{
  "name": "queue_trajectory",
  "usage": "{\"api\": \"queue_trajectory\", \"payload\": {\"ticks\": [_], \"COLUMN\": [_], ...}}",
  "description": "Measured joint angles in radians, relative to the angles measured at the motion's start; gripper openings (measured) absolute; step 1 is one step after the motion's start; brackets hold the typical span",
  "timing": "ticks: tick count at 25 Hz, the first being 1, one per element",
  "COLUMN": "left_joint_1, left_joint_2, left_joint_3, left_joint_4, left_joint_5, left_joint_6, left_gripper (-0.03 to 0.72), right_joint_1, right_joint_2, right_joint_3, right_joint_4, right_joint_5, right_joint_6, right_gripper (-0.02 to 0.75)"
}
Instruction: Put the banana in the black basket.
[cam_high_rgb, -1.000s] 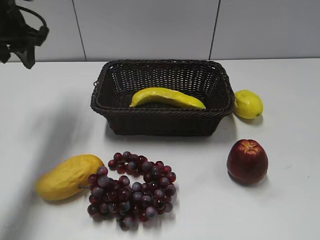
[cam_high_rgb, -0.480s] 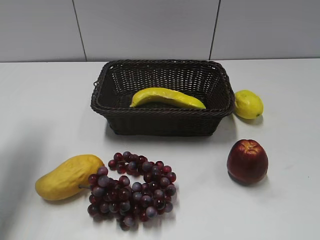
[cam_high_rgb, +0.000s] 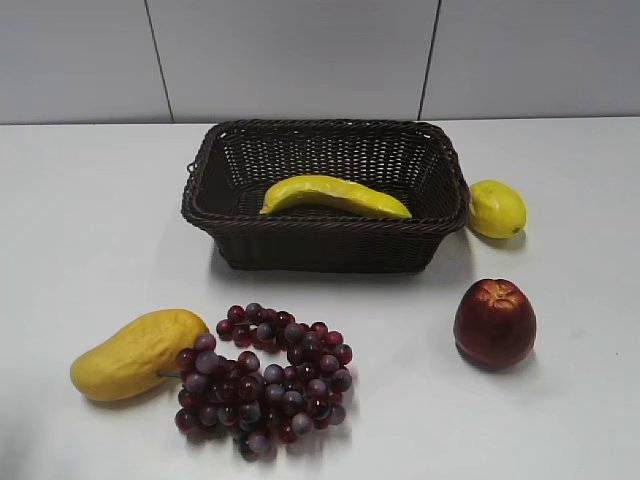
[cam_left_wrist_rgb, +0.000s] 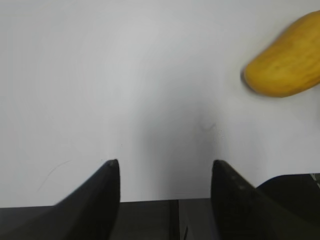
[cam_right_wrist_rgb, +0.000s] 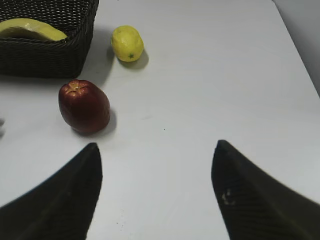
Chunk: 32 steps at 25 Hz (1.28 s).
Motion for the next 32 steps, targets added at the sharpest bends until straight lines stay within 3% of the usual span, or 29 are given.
{"api": "queue_trajectory", "payload": {"ticks": [15, 26, 32], "left_joint_1": [0.000, 0.000, 0.000], "left_joint_2": [-0.681, -0.950, -0.982], "left_joint_3": [0.244, 0.256, 0.256], "left_joint_4": [0.052, 0.042, 0.041], "left_joint_5": [-0.079, -0.080, -0.079], "left_joint_6": [0.000, 0.036, 0.036], "left_gripper": [0.542, 0.542, 0.542], "right_joint_1": [0.000, 0.000, 0.000], "right_joint_2": [0.000, 0.000, 0.000], "right_joint_3": [0.000, 0.000, 0.000], "right_joint_4": [0.004, 0.004, 0.004], "right_joint_5": [0.000, 0.000, 0.000], "right_joint_6": [0.000, 0.000, 0.000], "right_gripper": [0.520, 0.520, 0.520]}}
